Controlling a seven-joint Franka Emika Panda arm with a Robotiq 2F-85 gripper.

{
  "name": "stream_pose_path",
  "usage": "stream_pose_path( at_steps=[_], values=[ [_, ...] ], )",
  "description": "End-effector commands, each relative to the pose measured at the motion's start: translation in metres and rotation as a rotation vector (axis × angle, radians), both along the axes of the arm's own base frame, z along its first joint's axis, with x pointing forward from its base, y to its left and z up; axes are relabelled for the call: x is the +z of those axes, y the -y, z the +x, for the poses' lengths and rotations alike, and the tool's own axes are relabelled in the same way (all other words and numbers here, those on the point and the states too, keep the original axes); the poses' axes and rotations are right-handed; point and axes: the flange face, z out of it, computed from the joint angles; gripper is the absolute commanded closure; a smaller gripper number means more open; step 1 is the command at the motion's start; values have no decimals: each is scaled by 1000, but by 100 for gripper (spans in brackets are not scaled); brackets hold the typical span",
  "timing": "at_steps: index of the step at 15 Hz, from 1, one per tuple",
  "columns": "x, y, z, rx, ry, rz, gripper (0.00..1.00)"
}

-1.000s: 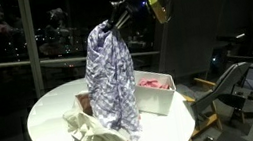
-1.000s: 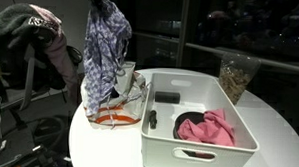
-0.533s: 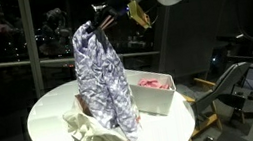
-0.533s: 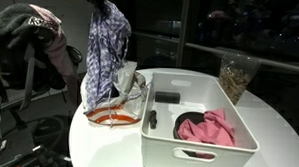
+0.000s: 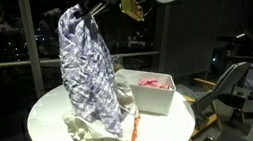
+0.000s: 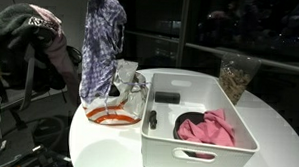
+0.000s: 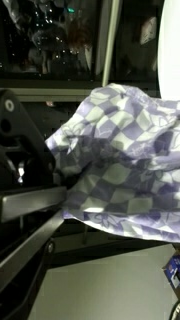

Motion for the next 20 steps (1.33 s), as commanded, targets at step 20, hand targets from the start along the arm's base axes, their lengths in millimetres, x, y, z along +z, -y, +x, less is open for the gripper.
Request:
stream_pose_path(
  at_steps=[20],
  values=[
    [-125,120,25,-70,-97,-127,99]
  ],
)
